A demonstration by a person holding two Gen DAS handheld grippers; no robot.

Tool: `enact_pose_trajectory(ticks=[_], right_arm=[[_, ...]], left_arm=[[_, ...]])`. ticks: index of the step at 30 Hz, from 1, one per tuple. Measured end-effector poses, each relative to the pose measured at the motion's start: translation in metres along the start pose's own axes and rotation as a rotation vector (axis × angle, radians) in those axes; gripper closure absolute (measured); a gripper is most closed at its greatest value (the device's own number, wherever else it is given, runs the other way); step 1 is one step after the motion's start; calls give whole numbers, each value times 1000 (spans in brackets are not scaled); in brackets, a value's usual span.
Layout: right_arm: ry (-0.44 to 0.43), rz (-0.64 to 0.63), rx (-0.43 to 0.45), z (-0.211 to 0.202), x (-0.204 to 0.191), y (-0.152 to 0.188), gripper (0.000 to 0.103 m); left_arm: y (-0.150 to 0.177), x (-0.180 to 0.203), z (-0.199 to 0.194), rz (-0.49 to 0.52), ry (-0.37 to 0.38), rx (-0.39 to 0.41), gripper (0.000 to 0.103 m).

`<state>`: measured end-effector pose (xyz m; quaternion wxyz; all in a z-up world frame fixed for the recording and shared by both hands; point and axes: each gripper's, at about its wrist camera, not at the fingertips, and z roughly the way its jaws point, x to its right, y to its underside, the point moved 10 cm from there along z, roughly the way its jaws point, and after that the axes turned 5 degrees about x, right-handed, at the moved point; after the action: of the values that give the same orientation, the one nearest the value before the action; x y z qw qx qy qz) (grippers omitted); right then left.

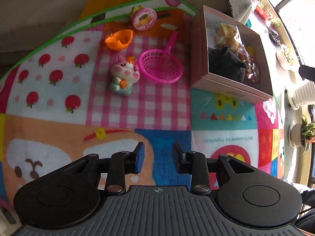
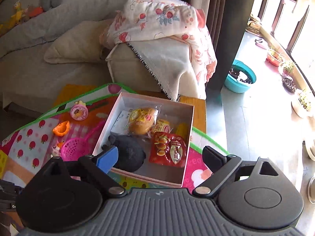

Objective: Organize objects
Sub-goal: 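Lower the red quail-egg packet into the pink box and open the right gripper, then grasp the pink toy net by its handle with the left gripper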

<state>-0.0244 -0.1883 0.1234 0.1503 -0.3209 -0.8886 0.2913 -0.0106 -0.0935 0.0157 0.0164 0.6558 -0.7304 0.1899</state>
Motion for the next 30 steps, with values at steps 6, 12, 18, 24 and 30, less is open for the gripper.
enact_pose_trajectory(ticks=[6, 12, 18, 24, 30], right_arm=[[19, 5, -117, -6, -30, 52, 8], [62, -35, -162, -34, -50, 89, 4], [171, 4, -209, -56, -41, 114, 3], [243, 75, -253, -73, -25, 137, 0], [259, 107, -291, -68, -17, 147, 0]], left_arm=[[-41, 10, 10, 72, 44, 62, 70], [-96, 35, 46, 277, 17, 107, 70], [-118, 34, 97, 321, -20, 66, 70], [-113, 21, 122, 319, -63, 43, 81], [-88, 14, 110, 335, -46, 5, 91]])
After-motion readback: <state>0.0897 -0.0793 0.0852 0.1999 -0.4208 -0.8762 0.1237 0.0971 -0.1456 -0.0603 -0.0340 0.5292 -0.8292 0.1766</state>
